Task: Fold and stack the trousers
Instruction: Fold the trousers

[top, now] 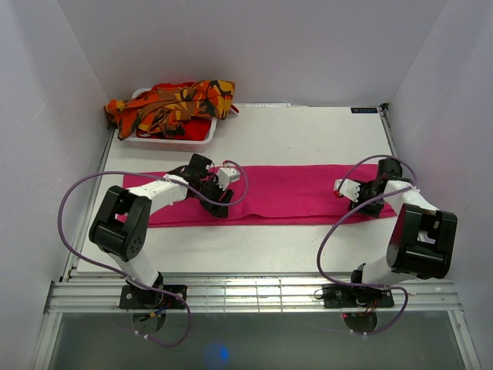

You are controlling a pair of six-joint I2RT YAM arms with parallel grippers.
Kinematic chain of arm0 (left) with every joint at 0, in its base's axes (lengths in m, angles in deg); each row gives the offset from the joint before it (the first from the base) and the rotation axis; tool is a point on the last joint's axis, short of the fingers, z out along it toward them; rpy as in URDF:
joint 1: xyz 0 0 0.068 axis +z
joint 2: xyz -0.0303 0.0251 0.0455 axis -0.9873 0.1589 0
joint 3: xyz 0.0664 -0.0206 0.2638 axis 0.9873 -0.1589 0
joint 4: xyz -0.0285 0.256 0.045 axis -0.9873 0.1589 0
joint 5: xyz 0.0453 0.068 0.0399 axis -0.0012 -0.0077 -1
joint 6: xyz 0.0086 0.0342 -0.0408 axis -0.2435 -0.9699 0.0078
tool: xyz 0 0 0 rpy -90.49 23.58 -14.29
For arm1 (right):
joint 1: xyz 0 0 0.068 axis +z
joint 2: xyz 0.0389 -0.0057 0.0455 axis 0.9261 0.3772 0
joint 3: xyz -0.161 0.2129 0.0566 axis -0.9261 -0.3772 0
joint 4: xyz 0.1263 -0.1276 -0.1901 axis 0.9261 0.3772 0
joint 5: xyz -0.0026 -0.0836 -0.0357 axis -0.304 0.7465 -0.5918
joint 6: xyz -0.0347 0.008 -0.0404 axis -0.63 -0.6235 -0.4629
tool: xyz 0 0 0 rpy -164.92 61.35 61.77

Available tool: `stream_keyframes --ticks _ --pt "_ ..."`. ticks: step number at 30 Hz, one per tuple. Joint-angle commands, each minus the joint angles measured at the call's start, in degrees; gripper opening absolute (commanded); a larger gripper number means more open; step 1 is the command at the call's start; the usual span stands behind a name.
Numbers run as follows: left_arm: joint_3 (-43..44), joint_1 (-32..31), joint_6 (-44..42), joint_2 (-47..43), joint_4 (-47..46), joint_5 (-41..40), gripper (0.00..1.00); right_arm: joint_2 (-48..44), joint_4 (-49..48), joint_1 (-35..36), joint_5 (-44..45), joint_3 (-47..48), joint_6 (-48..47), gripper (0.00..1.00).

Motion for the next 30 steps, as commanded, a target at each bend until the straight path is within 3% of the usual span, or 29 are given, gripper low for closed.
stream_keyframes --ticks 1,11,17,25,28,30 --pt "-3.6 0.5 -0.1 3.1 4.6 -3.0 0.64 -1.6 3.3 -1.9 1.0 -0.1 -4.5 0.63" --pt "-3.4 0.6 -0.1 3.9 4.1 -2.6 0.64 0.2 2.8 -5.1 1.5 1.4 -7.8 0.62" --pt "-3.5 0.7 -0.1 4.1 4.1 -2.6 0.64 1.5 -2.3 -5.1 1.2 0.8 -7.4 0.59" --pt "-3.8 0.7 0.1 4.1 4.1 -2.9 0.64 1.1 -1.6 -5.1 0.5 2.9 -6.3 0.15" --pt "-3.9 0.7 0.0 4.4 3.9 -3.0 0.64 -0.5 0.6 -5.2 0.5 3.6 -6.9 0.08" --pt "-3.8 0.7 0.2 4.6 3.9 -3.3 0.64 -1.9 2.3 -5.1 0.3 4.1 -7.2 0.08"
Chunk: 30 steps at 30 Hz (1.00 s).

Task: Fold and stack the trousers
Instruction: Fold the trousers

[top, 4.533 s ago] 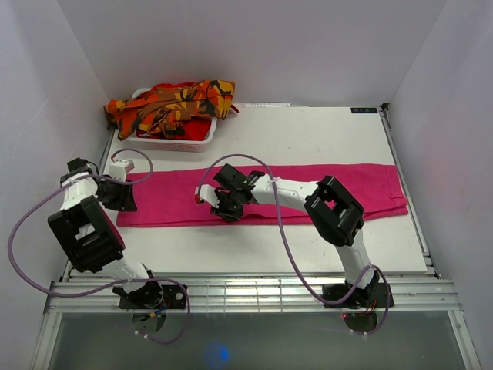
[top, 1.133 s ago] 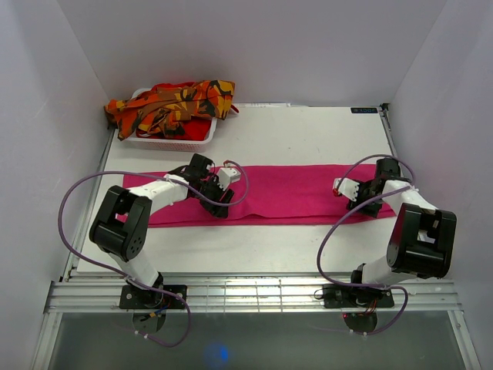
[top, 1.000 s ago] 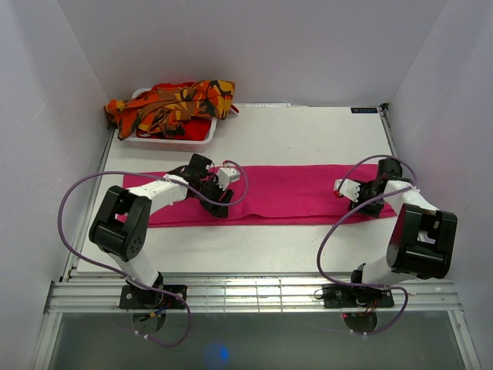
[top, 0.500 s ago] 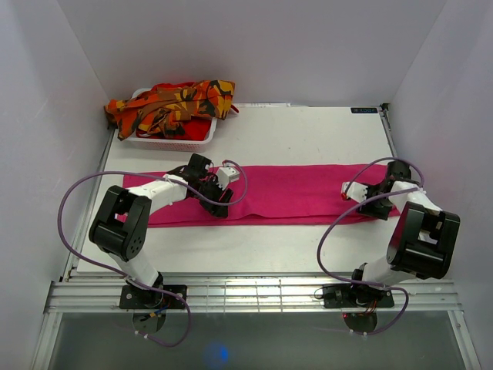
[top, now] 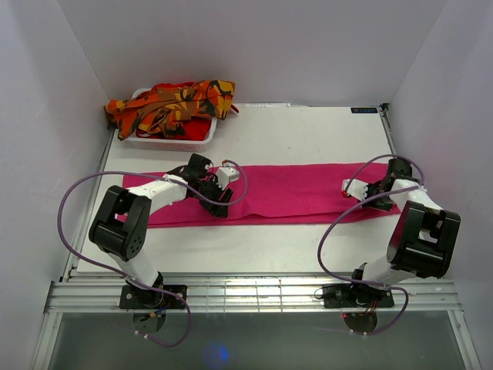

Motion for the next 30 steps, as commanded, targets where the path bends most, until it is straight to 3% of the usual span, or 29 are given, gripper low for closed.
stream_keyframes --ticks 1,12,20,30 --pt "-3.5 0.4 0.3 4.8 4.4 -4.4 0.64 -3.6 2.5 -0.3 -0.6 2.7 -1.7 0.08" --pt "-2.9 0.7 0.7 5.3 4.9 -5.5 0.64 -6.5 7.9 -0.3 2.4 2.5 -3.4 0.08" --pt "-3.2 1.2 0.6 5.2 5.0 -5.7 0.64 -1.3 2.9 -0.2 5.1 -2.2 -2.3 0.08" --pt "-2.9 1.7 0.9 6.2 5.1 -5.9 0.63 -1.3 6.4 -0.5 5.5 2.5 -0.9 0.08"
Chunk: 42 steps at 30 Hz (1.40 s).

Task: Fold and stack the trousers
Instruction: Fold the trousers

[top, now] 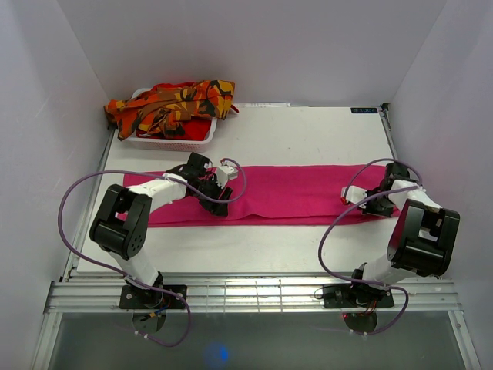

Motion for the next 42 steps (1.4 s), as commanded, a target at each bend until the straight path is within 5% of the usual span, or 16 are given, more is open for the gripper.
stream_keyframes --ticks 1,11,22,28,34,39,41,42 --pt "-3.6 0.5 -0.5 5.4 4.8 -6.8 0.63 -1.7 4.2 -0.5 1.6 5.0 1.1 0.08" --pt "-3.1 0.6 -0.2 5.7 4.8 -6.6 0.63 -4.7 8.8 -0.4 2.9 4.3 1.3 0.08" --pt "-2.6 0.6 -0.3 6.2 5.0 -6.3 0.62 6.1 -1.7 -0.3 7.0 -0.6 7.8 0.08" --pt "-2.3 0.6 -4.5 -3.1 5.2 0.2 0.58 7.3 -2.8 -0.2 6.8 0.6 9.2 0.08" --pt "2.3 -2.9 -11.6 -9.8 8.4 1.7 0.47 6.6 -1.2 0.2 5.2 1.6 10.3 0.08" --pt "4.1 -4.2 -10.2 -3.9 8.9 -3.2 0.32 4.4 2.6 1.3 3.8 3.9 11.8 0.08" --pt "3.9 -4.2 -9.2 -0.3 8.4 -4.3 0.32 3.2 2.7 1.5 3.8 4.5 11.9 0.22" --pt "3.7 -4.2 -8.7 0.6 8.0 -4.8 0.32 2.9 2.2 1.4 3.8 4.4 11.5 0.44"
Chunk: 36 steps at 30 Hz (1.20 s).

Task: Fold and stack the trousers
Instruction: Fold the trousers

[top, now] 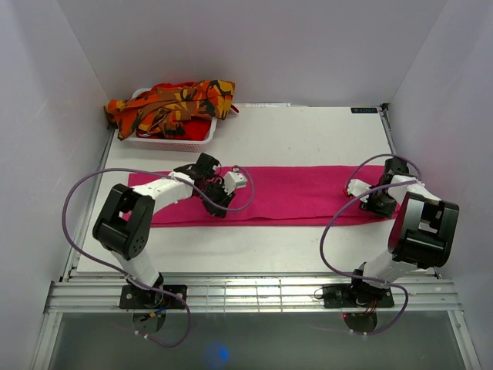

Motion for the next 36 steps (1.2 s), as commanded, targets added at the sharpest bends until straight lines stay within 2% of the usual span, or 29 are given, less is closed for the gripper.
stream_keyframes --ticks 1,2,3,10,13,14,16,17,19,20,22,23,28,30,31,36 --pt "0.1 0.4 0.7 5.0 0.8 -3.3 0.32 -1.7 1.6 0.4 -2.3 1.2 0.1 0.51" --pt "-0.1 0.6 1.0 5.7 0.7 -3.5 0.31 -2.0 0.8 -0.2 -1.8 0.8 -0.3 0.57" --pt "-0.3 1.0 1.2 6.5 0.6 -3.8 0.31 -2.1 -0.9 -0.6 -1.5 0.7 -1.6 0.70" --pt "-0.3 8.5 0.7 10.0 2.3 -3.7 0.29 -1.1 -4.8 -5.2 -0.1 1.4 -8.6 0.70" --pt "-0.5 9.3 -0.3 8.1 2.9 0.4 0.33 -1.3 -4.8 -5.5 -1.5 1.2 -9.5 0.68" --pt "-0.8 9.2 -0.8 7.0 3.0 2.3 0.37 -1.4 -5.0 -5.5 -1.6 0.7 -9.6 0.67" --pt "-0.9 8.8 -1.8 2.7 2.7 6.5 0.39 -2.0 -6.9 -5.4 -2.3 -0.9 -10.0 0.57" --pt "-0.3 8.4 -2.0 1.5 2.6 6.9 0.39 -2.1 -7.3 -5.4 -2.2 -1.3 -10.5 0.47" --pt "0.3 5.9 -3.3 -1.9 2.5 6.5 0.39 -2.5 -8.0 -5.4 -2.3 -2.1 -10.7 0.37" --pt "0.4 4.8 -3.9 -2.9 2.4 5.0 0.39 -2.6 -8.3 -5.4 -2.5 -2.2 -10.7 0.26" --pt "0.4 0.8 -4.7 -5.3 1.1 2.8 0.39 -3.3 -8.3 -5.4 -2.9 -1.8 -10.6 0.17" --pt "0.5 -0.3 -4.5 -5.6 0.6 0.5 0.38 -3.6 -7.8 -5.4 -2.9 -1.8 -10.2 0.08" --pt "1.2 -7.2 -3.9 -3.0 -3.5 -6.2 0.39 -4.6 -6.8 -5.4 -5.2 -1.0 -9.9 0.08" --pt "0.8 -9.7 -4.2 -2.1 -6.4 -9.5 0.41 -4.7 -5.9 -5.4 -5.5 -0.1 -9.3 0.08" --pt "0.5 -10.5 -4.2 -1.5 -7.3 -10.5 0.45 -4.8 -5.7 -5.4 -5.7 0.2 -9.3 0.08" --pt "1.5 -14.5 -4.7 1.5 -10.8 -13.2 0.50 -4.8 -4.5 -5.4 -6.1 1.6 -8.9 0.08"
